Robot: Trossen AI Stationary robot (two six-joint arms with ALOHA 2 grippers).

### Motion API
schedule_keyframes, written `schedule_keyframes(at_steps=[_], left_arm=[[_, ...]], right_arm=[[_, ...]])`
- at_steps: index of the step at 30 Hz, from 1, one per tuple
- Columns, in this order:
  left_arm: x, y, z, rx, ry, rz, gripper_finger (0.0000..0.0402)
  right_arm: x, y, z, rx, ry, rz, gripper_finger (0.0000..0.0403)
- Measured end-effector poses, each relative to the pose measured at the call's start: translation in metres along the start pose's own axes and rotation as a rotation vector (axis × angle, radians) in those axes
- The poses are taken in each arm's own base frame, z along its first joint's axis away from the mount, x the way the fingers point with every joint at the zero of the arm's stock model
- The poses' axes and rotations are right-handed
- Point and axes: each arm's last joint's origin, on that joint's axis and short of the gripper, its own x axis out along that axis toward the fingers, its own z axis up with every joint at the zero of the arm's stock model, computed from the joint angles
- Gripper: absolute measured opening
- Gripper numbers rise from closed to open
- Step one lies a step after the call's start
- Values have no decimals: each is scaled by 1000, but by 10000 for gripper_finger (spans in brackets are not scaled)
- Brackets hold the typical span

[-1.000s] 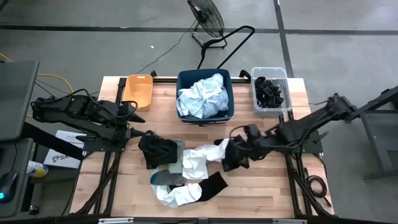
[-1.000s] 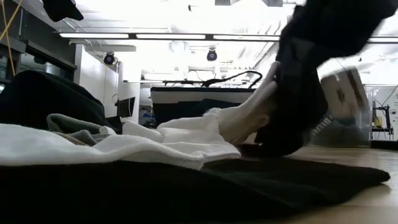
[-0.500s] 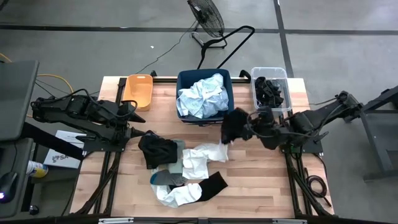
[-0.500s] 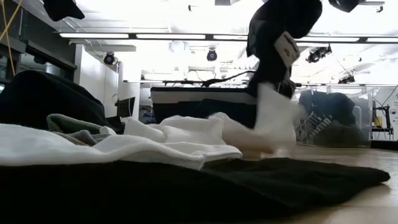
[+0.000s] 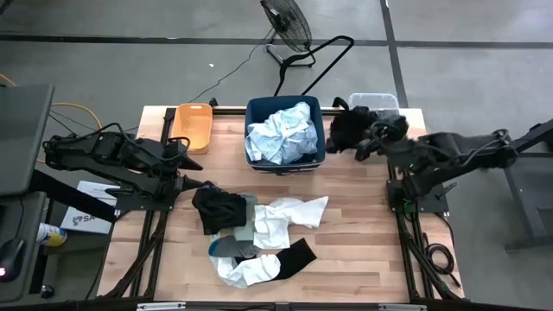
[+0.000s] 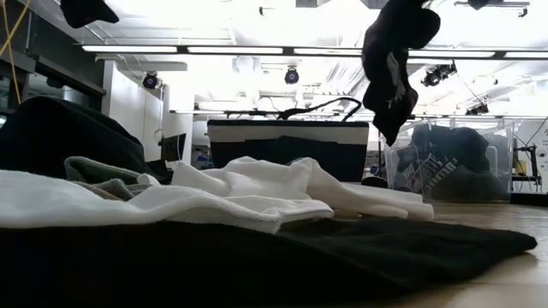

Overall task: Pick & Place Cloths
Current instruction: Put the black boxers into the transparent bin

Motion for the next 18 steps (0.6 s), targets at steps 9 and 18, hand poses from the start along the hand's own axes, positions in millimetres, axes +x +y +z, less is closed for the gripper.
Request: schedule_keyframes(at_steps=[9, 18], left_arm=[[-1, -7, 12, -30, -125, -70, 298], [1, -13, 22, -68, -230, -89, 298]], right_arm=[[-1, -39, 25, -216, -66, -145, 5], [2, -78, 15, -562, 153, -417, 5]])
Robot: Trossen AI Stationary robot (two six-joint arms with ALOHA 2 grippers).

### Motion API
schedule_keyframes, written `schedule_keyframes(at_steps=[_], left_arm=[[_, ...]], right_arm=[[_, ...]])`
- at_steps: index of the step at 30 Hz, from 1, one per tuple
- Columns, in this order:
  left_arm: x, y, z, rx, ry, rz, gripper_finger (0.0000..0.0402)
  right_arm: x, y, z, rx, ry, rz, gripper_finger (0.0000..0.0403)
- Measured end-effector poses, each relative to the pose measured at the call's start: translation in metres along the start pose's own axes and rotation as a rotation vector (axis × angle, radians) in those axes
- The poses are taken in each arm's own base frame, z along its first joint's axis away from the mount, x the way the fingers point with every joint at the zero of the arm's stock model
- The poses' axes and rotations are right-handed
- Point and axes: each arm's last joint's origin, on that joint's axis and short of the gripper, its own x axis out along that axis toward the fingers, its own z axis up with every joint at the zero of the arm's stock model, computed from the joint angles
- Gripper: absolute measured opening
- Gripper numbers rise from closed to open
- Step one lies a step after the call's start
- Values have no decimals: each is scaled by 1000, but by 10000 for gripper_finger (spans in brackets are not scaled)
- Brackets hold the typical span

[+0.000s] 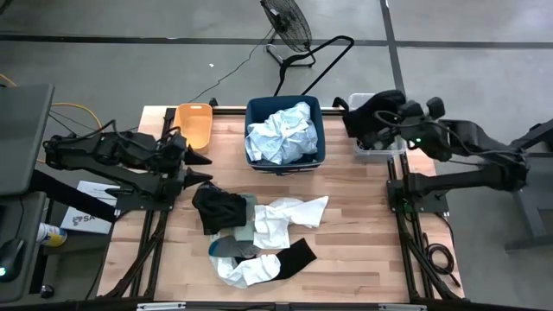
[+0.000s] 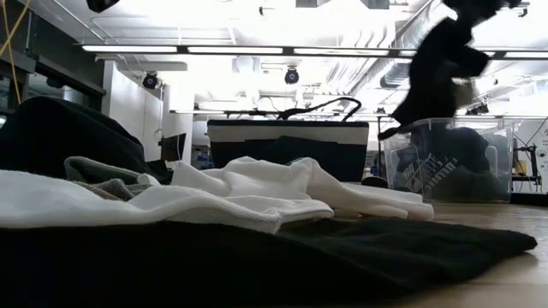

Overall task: Pick & Place Cloths
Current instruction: Put the black boxers into the transparent bin

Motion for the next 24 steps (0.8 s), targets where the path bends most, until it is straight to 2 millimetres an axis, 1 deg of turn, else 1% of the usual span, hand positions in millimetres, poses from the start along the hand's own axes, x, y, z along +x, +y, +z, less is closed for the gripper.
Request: schedule_keyframes(at_steps=[3, 5, 9, 13, 16, 19, 24], left_arm=[[4, -2, 2, -4, -21, 4, 298], [7, -3, 3, -5, -32, 15, 298], [15, -5, 4, -3, -38, 36, 298], [24, -6, 4, 1, -27, 58, 298], [32, -7, 3, -3, -4, 74, 298], [39, -8, 1, -2, 15, 87, 298], [48, -9, -1, 5, 39, 103, 298]], right_arm=[[7, -4, -9, -79, 126, -58, 5], [13, -5, -11, -112, 186, -95, 5], [25, -1, -8, -155, 257, -159, 5], [43, 6, -3, -185, 320, -240, 5], [61, 16, 0, -241, 393, -228, 5], [80, 27, 5, -283, 442, -179, 5], [117, 40, 10, -286, 516, -68, 5]])
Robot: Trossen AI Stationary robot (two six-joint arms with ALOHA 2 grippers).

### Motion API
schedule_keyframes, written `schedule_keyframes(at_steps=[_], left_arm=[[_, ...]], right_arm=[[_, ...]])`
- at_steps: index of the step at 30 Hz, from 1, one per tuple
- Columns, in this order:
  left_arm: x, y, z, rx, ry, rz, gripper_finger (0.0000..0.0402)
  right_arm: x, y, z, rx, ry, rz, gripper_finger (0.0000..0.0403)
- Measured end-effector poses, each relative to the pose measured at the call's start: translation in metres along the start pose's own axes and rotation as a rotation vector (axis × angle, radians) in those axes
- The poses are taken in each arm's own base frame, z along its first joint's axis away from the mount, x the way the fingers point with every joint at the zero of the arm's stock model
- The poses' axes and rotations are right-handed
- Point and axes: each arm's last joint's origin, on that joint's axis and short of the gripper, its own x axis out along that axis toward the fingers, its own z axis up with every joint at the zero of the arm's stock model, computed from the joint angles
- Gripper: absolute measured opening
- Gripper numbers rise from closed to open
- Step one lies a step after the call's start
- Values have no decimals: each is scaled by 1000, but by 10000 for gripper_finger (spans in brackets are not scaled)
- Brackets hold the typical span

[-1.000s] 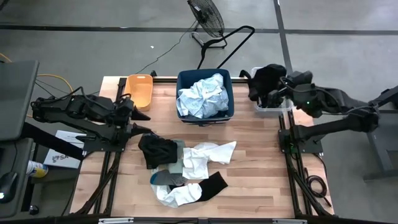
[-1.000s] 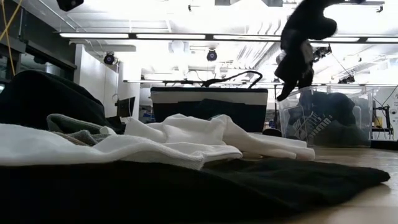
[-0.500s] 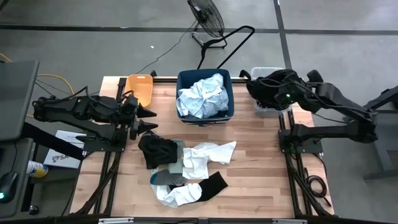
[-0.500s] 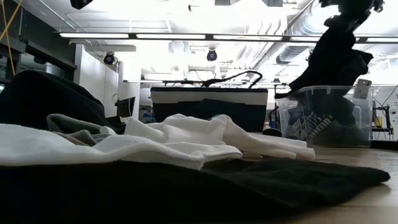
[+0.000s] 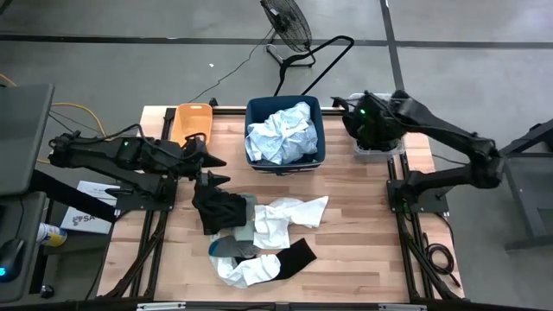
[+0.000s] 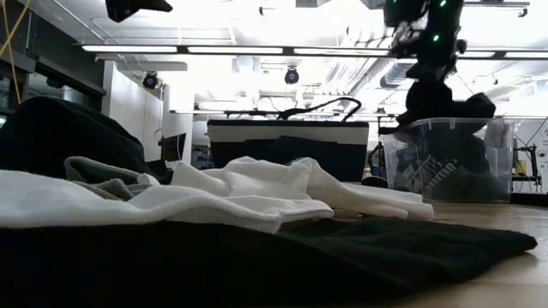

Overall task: Pick & Place Cloths
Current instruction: Put the black boxers into the transparent bin

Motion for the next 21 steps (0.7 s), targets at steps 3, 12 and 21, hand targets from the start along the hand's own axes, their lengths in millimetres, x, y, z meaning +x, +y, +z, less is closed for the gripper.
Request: schedule_keyframes(at_steps=[3, 12, 21], left_arm=[[1, 0, 0, -2, 1, 1, 298], [0, 0, 0, -5, -2, -2, 298], [0, 0, 0, -4, -2, -1, 298]], right_arm=[[21, 0, 8, 18, 84, 63, 5], [79, 6, 20, -90, 269, 310, 5], [120, 2, 14, -113, 468, 352, 5]])
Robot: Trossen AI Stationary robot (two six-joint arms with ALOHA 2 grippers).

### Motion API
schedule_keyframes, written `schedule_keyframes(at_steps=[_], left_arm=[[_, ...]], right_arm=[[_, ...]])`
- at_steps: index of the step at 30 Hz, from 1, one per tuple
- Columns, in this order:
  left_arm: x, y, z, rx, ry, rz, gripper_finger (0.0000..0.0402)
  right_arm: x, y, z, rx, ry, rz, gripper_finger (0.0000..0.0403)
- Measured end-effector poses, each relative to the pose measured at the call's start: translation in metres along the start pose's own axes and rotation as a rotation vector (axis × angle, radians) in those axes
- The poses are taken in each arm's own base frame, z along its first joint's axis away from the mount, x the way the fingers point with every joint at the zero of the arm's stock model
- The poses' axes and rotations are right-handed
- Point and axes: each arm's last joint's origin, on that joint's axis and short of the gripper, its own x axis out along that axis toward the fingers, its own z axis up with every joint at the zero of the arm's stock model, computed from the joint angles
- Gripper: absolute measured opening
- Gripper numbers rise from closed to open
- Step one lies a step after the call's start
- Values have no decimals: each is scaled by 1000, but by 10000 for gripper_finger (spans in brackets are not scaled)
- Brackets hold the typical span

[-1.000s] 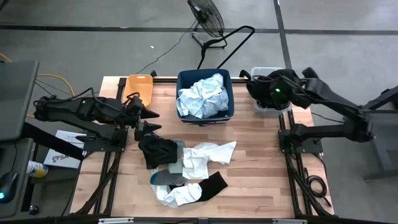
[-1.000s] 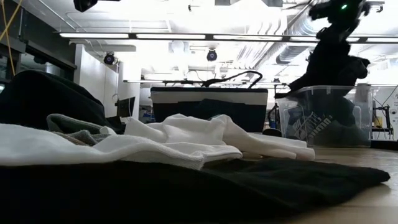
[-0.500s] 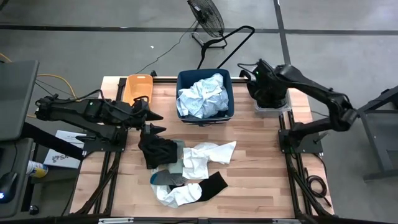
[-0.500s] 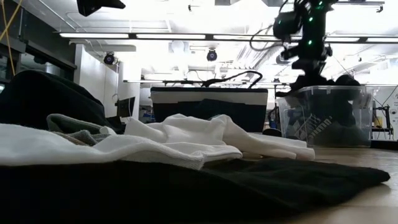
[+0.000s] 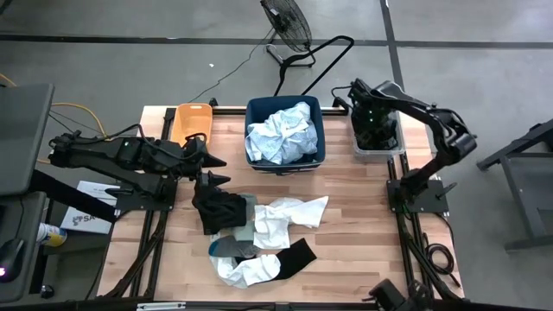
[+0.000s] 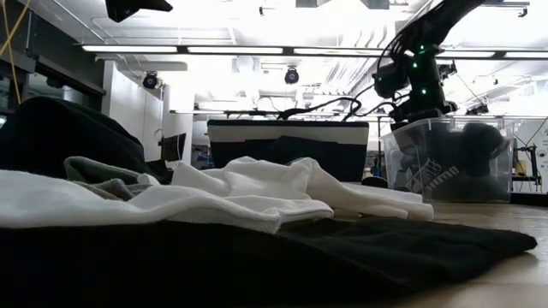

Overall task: Pick & Place Cloths
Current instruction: Put the black boxers into the transparent bin

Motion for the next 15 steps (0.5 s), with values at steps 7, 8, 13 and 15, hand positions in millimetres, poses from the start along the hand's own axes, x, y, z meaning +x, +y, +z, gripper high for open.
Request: schedule_keyframes(at_steps=[7, 8, 13, 15], left_arm=[[0, 0, 0, 1, 2, 1, 298], [0, 0, -1, 2, 5, 3, 298], [0, 0, -1, 2, 7, 4, 298], [0, 0, -1, 2, 6, 4, 298]], right_arm=[[13, -14, 3, 46, 26, 94, 5], [15, -15, 3, 48, 27, 116, 5], [18, -18, 1, 127, 29, 203, 14], [16, -19, 0, 167, 27, 193, 27]])
